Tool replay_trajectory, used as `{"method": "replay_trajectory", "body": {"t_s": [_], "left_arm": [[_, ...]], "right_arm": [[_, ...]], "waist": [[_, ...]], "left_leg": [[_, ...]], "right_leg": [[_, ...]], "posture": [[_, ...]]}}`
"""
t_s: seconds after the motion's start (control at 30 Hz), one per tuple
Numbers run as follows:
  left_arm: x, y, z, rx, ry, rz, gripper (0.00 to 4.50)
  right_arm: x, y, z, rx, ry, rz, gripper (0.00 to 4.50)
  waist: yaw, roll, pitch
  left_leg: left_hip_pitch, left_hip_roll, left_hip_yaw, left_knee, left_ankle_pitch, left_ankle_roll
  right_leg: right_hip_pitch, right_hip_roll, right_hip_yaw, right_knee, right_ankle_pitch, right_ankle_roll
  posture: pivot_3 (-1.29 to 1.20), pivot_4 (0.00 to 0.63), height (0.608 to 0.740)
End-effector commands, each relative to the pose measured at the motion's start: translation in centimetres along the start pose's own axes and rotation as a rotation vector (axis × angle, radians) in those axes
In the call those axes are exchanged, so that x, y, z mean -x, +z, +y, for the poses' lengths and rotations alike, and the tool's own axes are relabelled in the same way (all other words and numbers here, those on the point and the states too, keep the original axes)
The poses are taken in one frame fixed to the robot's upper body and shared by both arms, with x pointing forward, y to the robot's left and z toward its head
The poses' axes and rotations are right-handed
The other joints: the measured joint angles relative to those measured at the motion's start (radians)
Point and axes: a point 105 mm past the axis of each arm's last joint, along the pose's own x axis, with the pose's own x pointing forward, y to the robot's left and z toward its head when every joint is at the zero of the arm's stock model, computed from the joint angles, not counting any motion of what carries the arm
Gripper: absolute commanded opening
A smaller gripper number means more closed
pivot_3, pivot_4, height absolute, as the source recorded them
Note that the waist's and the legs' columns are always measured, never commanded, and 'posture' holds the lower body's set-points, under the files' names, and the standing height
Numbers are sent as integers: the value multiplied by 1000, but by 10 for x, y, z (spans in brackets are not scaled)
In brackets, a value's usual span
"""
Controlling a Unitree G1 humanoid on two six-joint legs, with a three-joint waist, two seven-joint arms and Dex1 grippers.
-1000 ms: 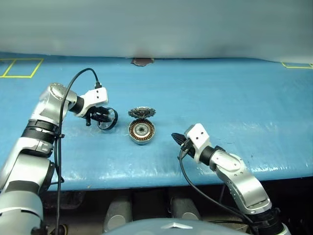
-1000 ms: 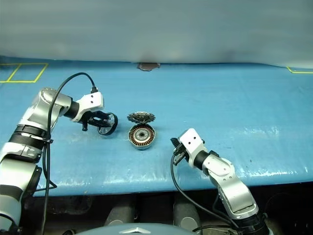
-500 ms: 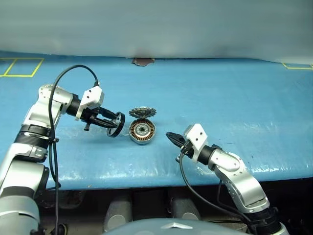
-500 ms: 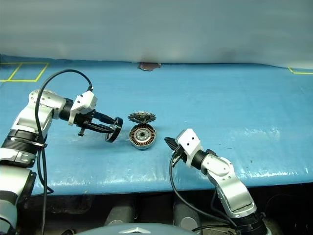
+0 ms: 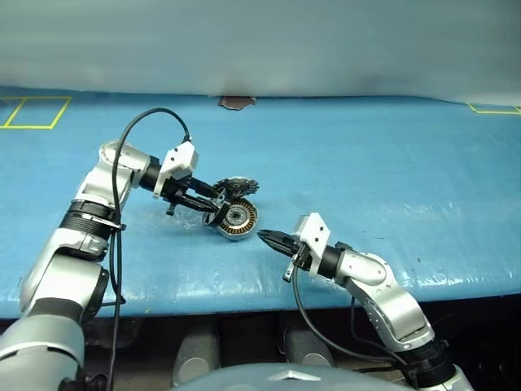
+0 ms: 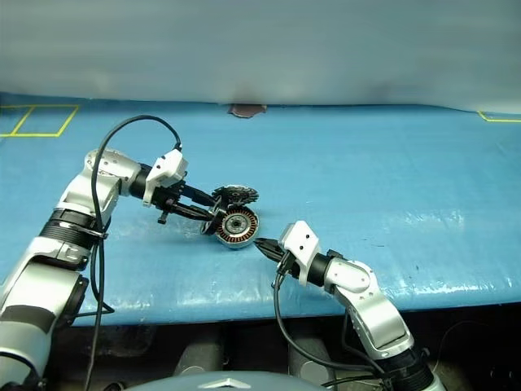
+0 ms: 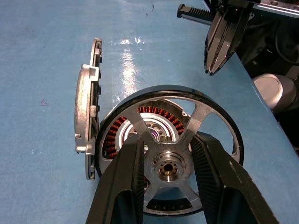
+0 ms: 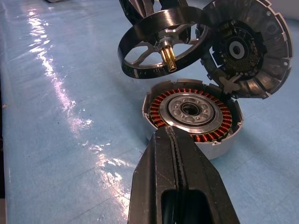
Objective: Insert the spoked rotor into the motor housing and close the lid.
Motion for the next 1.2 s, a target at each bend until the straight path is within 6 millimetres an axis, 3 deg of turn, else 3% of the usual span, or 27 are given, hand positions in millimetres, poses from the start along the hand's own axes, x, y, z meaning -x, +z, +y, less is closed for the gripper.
{"method": "replay_trajectory", "body": {"t_s": [0.03, 1.2], "left_arm": [[2, 12, 5, -57, 4, 13, 1328], [-17, 0, 21, -135, -38, 218, 1328]], "right_arm": [[-2, 9, 0, 31, -11, -40, 0], [-1, 3, -11, 30, -116, -42, 0]], "waist": [[0, 0, 0], [-2, 0, 0]], "left_leg": [[0, 0, 0, 0, 0, 0], [0, 0, 0, 0, 0, 0]], "right_leg": [[0, 0, 0, 0, 0, 0], [0, 0, 0, 0, 0, 0]], "posture": [[0, 150, 740], [0, 150, 740]]}}
